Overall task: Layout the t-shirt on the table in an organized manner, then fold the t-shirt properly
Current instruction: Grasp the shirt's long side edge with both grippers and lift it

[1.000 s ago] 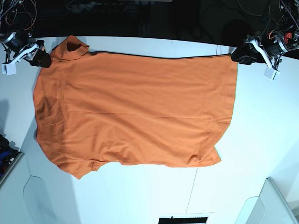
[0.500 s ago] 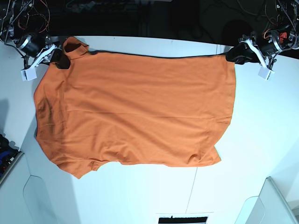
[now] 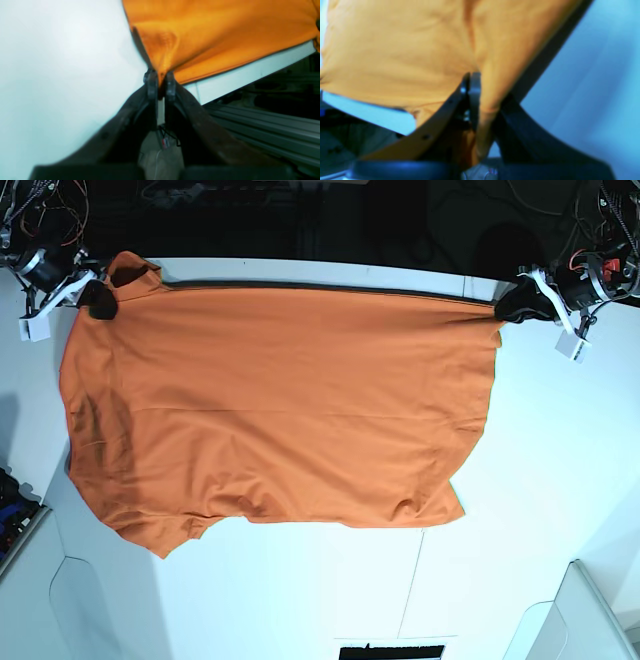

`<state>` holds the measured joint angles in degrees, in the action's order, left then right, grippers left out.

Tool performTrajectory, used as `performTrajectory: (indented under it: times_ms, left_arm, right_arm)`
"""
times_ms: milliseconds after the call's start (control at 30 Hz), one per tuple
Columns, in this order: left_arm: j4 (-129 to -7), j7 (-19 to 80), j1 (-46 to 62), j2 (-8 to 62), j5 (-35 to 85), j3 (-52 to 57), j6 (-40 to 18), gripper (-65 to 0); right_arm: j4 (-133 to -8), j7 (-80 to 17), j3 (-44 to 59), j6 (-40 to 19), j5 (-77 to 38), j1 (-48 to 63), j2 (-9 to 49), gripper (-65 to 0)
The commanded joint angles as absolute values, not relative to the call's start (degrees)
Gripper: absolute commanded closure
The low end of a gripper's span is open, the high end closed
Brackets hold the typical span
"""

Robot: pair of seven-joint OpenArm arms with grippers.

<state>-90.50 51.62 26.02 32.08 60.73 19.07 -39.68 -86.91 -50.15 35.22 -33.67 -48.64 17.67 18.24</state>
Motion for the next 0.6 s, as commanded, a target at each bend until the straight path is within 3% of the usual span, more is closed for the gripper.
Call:
performTrajectory:
  times_ms: [0,567]
  left_arm:
    - [-91.7,50.9,25.7,33.2,61.8,19.5,-40.0,0.0]
    - [-93.5,50.7,18.3,33.2,61.5,19.4,-40.0,0.0]
  right_arm:
    - [-87.4,-49.5,36.5,-33.5,-49.8,17.8,19.2,0.0]
    - [-87.4,-47.4,37.1,-33.4,-46.9,6.8,19.2,0.0]
